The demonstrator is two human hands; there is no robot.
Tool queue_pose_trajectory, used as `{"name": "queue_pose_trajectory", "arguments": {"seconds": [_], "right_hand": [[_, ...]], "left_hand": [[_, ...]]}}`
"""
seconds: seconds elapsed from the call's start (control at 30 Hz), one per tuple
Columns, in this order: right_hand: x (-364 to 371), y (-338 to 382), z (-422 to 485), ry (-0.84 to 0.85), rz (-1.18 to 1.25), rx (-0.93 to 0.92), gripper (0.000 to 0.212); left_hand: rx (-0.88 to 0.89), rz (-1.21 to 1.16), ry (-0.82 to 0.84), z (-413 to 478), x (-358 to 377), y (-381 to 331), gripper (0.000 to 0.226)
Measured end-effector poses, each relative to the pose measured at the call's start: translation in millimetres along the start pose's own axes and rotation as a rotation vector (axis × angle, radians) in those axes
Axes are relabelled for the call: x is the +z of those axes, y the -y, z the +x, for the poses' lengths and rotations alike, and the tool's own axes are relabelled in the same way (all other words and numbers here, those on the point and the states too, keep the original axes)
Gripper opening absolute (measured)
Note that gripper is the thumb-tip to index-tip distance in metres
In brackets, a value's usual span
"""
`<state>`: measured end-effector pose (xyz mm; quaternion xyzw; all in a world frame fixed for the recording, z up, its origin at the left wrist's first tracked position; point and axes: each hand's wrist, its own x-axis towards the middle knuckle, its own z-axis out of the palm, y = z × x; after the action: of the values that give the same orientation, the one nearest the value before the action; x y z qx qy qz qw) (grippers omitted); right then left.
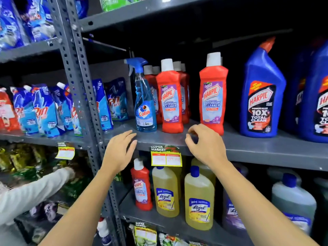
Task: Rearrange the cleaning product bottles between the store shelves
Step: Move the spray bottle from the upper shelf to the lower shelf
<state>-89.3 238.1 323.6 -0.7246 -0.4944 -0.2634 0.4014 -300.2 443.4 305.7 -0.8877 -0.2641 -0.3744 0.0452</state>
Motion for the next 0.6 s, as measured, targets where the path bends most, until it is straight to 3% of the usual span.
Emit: {"name": "queue_pose_trajectory", "arguments": {"seconds": [0.27, 0.6], "right_hand": [[7.5, 17.0, -8.9, -0.07, -0.053, 0.027, 0.011], [43.4, 91.7, 45.4, -0.188, 0.034, 0.194, 0.019]], "left_hand": [[0.11, -0.02, -0.005, 10.4, 16.5, 14.4, 0.053], [0.156, -0.034, -0.177, 20.5, 32.3, 51.6, 0.06]]}}
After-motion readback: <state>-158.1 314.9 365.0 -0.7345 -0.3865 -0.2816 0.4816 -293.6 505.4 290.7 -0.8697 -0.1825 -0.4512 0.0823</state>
